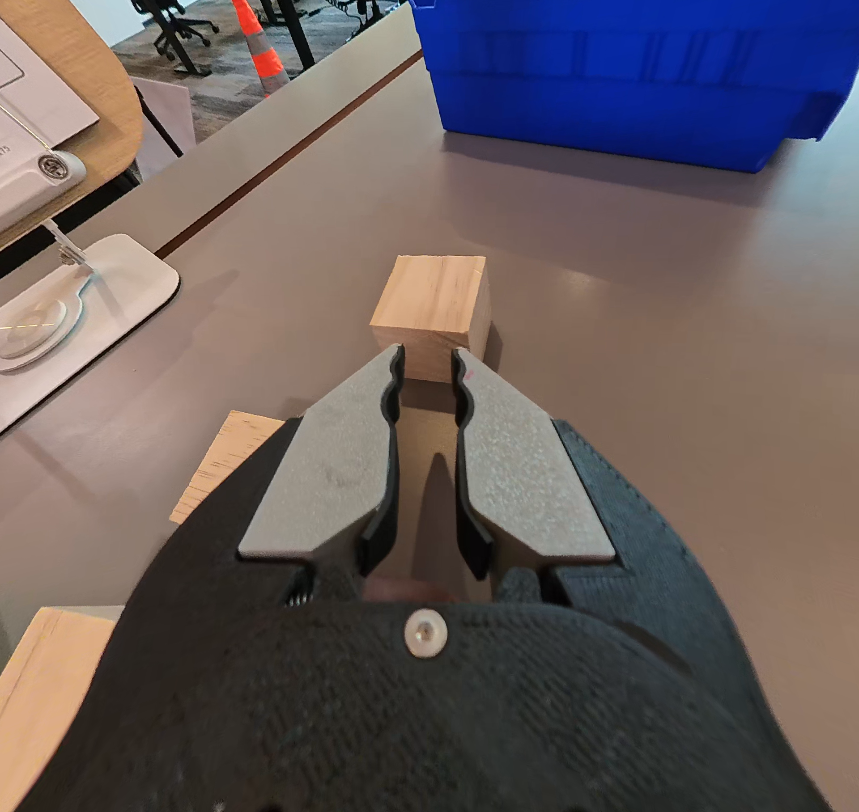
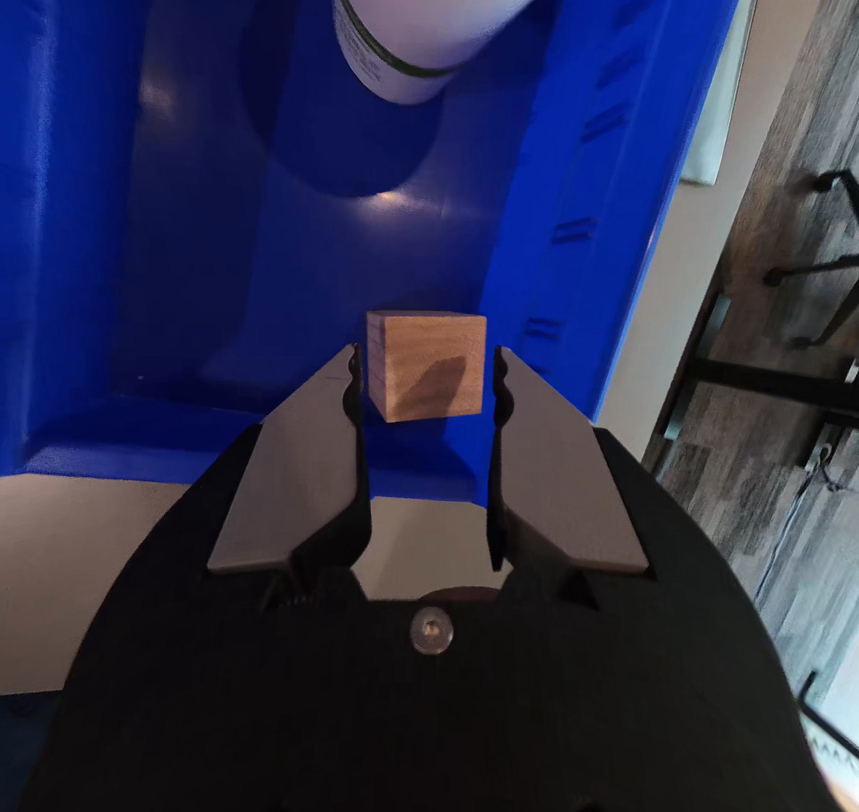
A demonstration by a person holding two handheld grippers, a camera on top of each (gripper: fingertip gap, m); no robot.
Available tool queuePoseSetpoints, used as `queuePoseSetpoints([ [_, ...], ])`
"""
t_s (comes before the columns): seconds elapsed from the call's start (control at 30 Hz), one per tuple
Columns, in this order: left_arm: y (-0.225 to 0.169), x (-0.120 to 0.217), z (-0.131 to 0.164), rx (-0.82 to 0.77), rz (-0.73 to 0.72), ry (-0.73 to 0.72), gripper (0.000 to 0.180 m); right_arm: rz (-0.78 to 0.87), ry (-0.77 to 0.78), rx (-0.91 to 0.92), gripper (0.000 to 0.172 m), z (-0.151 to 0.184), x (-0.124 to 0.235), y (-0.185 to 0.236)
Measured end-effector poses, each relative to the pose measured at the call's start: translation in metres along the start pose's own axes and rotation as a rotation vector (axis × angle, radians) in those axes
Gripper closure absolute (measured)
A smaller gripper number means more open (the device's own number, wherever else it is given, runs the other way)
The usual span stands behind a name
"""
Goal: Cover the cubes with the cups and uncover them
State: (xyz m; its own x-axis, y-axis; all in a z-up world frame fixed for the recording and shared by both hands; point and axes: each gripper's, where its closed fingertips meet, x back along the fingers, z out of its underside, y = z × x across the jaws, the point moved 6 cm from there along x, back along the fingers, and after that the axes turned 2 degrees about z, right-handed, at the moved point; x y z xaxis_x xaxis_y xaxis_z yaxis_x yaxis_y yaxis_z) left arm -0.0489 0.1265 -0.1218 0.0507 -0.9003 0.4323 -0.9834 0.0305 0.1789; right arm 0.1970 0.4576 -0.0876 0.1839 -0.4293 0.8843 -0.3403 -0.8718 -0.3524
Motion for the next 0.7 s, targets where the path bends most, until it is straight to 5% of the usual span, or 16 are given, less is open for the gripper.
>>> queuePoseSetpoints([
  [0.33, 0.006, 0.002, 0.000, 0.049, -0.011, -0.006, 0.162, -0.227, -0.545, 0.191, 0.121, -0.062, 0.095, 0.095],
  [0.7, 0.018, 0.004, 0.003, 0.099, -0.073, 0.017, 0.161, -0.395, -0.684, 0.201, 0.099, -0.103, 0.109, 0.201],
])
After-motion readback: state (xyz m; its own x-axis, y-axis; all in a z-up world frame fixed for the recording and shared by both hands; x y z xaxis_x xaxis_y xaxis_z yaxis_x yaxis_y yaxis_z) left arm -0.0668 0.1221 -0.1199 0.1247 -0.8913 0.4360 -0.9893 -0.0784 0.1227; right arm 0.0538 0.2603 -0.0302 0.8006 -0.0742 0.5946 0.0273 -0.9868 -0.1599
